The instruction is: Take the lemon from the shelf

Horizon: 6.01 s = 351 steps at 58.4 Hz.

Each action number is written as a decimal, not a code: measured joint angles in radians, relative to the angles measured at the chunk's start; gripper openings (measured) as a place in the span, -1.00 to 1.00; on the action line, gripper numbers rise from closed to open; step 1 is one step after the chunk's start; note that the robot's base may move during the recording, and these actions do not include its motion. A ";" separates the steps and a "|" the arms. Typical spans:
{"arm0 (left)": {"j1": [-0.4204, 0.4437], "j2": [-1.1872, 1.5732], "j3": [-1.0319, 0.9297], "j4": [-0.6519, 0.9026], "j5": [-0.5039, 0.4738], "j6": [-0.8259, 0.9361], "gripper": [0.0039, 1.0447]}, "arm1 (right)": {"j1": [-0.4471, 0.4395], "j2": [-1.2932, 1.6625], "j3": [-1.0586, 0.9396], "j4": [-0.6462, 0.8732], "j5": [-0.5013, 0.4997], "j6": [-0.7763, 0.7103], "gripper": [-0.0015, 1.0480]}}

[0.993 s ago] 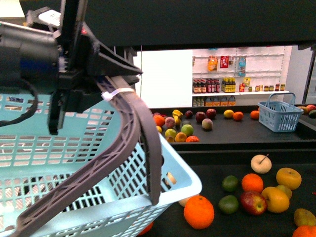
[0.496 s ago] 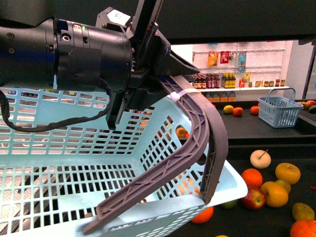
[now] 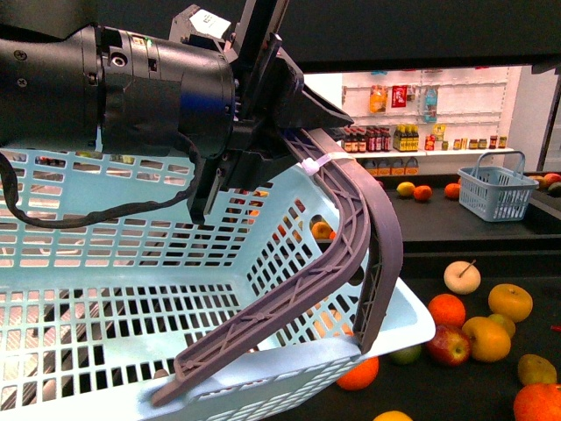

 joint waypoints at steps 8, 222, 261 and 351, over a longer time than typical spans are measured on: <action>0.000 0.000 0.000 0.000 0.002 -0.001 -0.86 | -0.006 0.344 0.110 0.196 -0.045 -0.118 0.86; 0.000 0.002 0.001 0.000 0.000 0.002 -0.86 | 0.433 0.710 0.608 0.607 -0.043 0.265 -0.09; 0.000 0.003 0.002 -0.002 0.000 0.000 -0.86 | 0.400 0.708 0.621 0.686 -0.035 0.334 0.86; 0.000 0.003 0.002 -0.002 0.001 0.002 -0.86 | 0.222 1.649 1.151 0.385 -0.117 -1.149 0.86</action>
